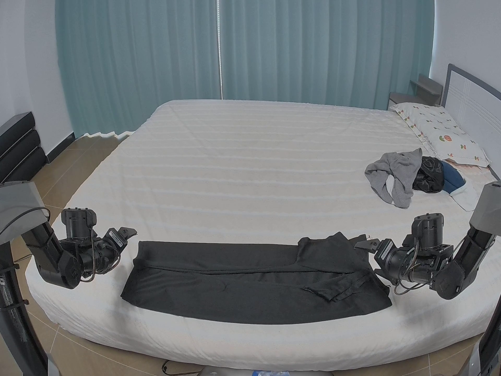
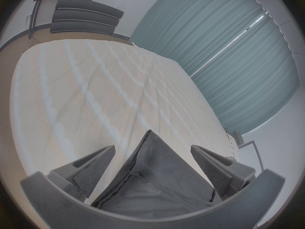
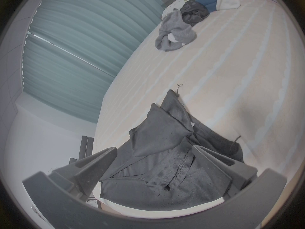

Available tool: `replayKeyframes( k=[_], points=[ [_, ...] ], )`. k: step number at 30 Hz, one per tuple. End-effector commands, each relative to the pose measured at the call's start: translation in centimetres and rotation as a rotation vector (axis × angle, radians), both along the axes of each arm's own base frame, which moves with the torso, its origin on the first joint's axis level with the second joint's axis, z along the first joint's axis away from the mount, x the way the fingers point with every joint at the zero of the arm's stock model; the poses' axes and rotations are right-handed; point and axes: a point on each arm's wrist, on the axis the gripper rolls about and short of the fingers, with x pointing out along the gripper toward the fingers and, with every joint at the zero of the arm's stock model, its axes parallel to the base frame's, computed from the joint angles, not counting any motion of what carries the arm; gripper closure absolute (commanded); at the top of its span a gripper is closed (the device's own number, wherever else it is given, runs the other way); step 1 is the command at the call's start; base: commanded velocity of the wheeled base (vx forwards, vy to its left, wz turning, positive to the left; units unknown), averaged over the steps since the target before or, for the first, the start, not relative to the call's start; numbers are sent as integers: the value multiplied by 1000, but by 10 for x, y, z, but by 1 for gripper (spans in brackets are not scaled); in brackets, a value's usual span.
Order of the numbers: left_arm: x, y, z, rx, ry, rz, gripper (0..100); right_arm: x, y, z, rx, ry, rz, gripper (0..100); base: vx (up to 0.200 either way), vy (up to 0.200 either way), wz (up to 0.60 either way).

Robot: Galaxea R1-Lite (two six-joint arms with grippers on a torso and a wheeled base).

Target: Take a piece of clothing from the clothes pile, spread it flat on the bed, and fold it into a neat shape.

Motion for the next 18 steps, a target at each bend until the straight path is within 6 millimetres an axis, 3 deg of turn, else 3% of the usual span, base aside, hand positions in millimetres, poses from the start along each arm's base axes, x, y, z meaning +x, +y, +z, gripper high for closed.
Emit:
replayKeyframes(
  k=[1, 6, 12, 13, 18],
  points=[
    [0, -1, -3, -5, 9, -5, 0, 5, 6, -26, -4, 76, 18, 0, 0, 0, 0],
    [1, 1, -6, -6, 16, 1, 0, 6, 12, -40, -16, 113, 31, 0, 0, 0, 0],
    [1, 1, -8, -6, 23, -1, 0, 12, 14, -41, -9, 101, 31, 0, 0, 0, 0],
    [1, 1, -9, -8, 24, 0, 0, 14, 15, -43, -9, 103, 26, 100, 0, 0, 0],
    [0, 1, -10, -7, 26, 2, 0, 16, 15, -49, -19, 120, 19, 100, 0, 0, 0]
  ],
)
